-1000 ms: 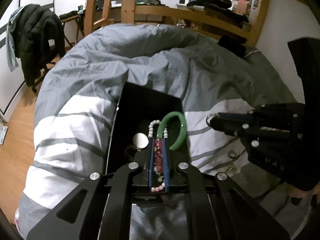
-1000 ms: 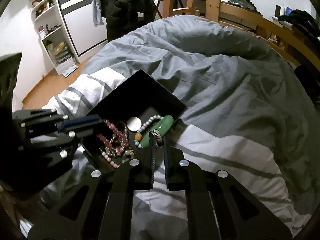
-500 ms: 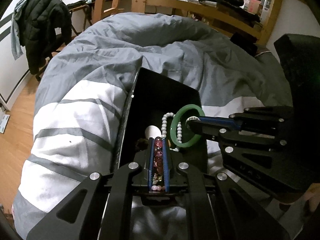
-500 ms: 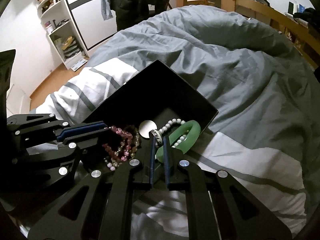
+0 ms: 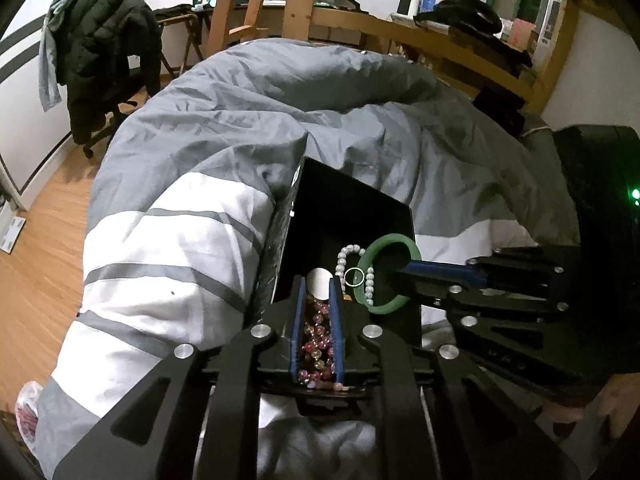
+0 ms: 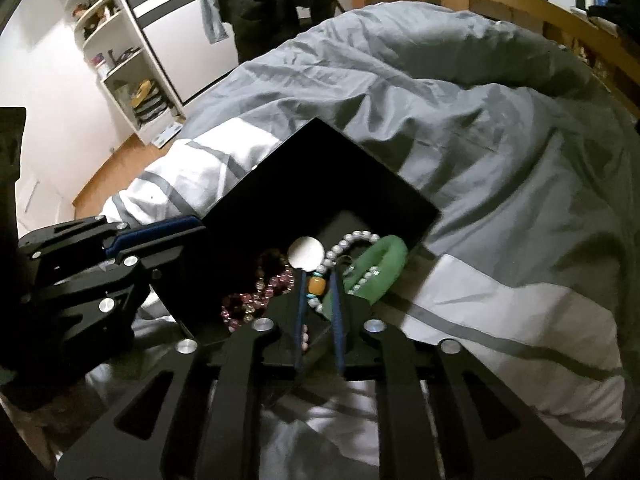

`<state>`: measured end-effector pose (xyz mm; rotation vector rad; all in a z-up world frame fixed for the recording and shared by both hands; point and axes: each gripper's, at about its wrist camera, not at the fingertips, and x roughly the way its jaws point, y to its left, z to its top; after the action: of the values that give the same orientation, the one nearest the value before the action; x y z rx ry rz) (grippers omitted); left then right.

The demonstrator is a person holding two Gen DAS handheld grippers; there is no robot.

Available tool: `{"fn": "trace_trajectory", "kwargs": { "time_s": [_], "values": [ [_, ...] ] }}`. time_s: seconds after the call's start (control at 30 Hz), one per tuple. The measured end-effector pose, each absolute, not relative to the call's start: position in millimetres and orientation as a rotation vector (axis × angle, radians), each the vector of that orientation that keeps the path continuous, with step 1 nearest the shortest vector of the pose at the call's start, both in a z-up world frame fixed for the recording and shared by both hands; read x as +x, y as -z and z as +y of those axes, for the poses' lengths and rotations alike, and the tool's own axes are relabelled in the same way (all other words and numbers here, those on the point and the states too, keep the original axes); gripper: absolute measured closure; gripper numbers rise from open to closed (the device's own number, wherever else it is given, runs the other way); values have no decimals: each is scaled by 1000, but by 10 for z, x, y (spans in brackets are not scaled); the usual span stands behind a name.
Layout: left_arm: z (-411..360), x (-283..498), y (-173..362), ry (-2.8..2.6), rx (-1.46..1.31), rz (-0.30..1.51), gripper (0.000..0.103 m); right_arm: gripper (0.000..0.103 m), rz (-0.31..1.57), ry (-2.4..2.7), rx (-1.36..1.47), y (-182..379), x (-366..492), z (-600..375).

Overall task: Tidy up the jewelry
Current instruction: 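Open the left gripper over the box while the right gripper drops the ring in, then move both grippers back toward the gold charm and second silver ring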

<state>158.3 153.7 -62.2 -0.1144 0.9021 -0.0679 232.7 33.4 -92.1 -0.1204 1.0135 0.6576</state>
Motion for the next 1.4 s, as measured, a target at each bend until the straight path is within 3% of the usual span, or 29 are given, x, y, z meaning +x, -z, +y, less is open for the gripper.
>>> {"fn": "trace_trajectory", "kwargs": {
  "time_s": [0.03,0.07,0.2,0.27,0.33,0.57,0.67,1.13,1.33,1.4],
  "values": [
    [1520,1570,597,67,-111,890,65,66,1012,-652,-120,898,2313,297],
    [1488,1556,571,68,-101,875,56,55,1007,-646,-119,871,2293,253],
    [1385,1492,491,85,-78,837,33,52,994,-614,-106,789,2220,44],
    [1326,1476,479,90,-64,830,33,50,986,-592,-103,742,2163,-93],
    [1267,1462,467,97,-53,824,23,44,980,-575,-101,707,2125,-203],
    [1004,1362,438,162,-11,806,20,41,958,-501,-85,578,1972,-678],
    [854,1317,475,200,13,820,20,34,971,-470,-65,596,1940,-891],
    [74,1081,740,454,116,859,20,35,1014,-417,-5,910,1892,-1476],
    [-282,1092,1049,571,148,919,21,61,1058,-507,-5,1079,2051,-1390],
    [-349,1129,1171,577,164,946,21,64,1078,-542,-19,1153,2113,-1329]
  ]
}}
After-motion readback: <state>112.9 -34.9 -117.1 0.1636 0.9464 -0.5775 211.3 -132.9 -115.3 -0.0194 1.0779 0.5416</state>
